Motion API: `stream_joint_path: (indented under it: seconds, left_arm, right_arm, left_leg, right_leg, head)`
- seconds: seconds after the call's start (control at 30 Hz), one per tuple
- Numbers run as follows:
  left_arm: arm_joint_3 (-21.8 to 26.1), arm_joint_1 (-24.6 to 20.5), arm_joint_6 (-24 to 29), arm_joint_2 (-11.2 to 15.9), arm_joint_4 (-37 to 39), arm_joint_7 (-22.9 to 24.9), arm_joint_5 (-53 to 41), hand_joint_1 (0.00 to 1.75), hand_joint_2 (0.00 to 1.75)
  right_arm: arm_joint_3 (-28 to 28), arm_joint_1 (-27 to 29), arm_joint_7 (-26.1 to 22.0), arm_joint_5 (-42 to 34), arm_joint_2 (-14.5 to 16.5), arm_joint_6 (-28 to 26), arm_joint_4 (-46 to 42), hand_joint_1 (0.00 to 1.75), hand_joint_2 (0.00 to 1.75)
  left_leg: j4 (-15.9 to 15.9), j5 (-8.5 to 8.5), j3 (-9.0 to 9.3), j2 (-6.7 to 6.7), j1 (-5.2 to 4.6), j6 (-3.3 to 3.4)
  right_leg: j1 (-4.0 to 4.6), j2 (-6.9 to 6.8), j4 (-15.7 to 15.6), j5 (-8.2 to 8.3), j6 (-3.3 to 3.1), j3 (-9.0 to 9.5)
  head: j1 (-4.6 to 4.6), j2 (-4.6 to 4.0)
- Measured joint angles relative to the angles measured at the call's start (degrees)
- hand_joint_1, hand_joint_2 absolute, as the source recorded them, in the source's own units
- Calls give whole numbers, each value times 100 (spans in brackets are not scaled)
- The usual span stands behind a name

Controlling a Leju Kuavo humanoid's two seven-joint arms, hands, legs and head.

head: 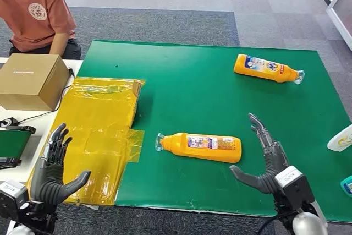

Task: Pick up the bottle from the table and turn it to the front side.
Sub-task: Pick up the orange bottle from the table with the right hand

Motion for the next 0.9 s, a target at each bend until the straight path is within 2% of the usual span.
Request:
stream_joint_path:
  seconds: [0.13,0.3,0.63,0.77,0.9]
  left_arm:
    - [-1,-19,37,21,0,49,-62,0,175]
    - [-9,-69,612,46,6,151,-776,0,175]
    - [-4,-73,433,79,31,102,-479,0,175]
    - [15,-48,219,93,19,95,-289,0,175]
    - [28,-32,18,66,-13,157,-164,0,175]
  right_arm:
    - [31,-46,7,7,-24,-8,48,0,175]
    - [43,-106,51,123,-62,-102,137,0,175]
    - [76,-112,140,453,-69,-296,251,0,175]
    - [115,-63,401,1331,-73,-773,253,0,175]
    - [250,-20,1035,3251,-102,-1427,256,0,175]
  left_leg:
    - [0,-1,0,0,0,0]
    - [0,-1,0,0,0,-1]
    - [0,-1,0,0,0,0]
    - [0,-1,0,0,0,-1]
    - [0,-1,0,0,0,-1]
  right_leg:
    - [0,0,0,-1,0,-1]
    - [0,0,0,-1,0,-1]
    - [0,0,0,-1,0,-1]
    - [0,0,0,-1,0,-1]
    - [0,0,0,-1,0,-1]
  head:
    - [0,0]
    - [0,-1]
    - [0,-1]
    - [0,-2]
    - [0,-2]
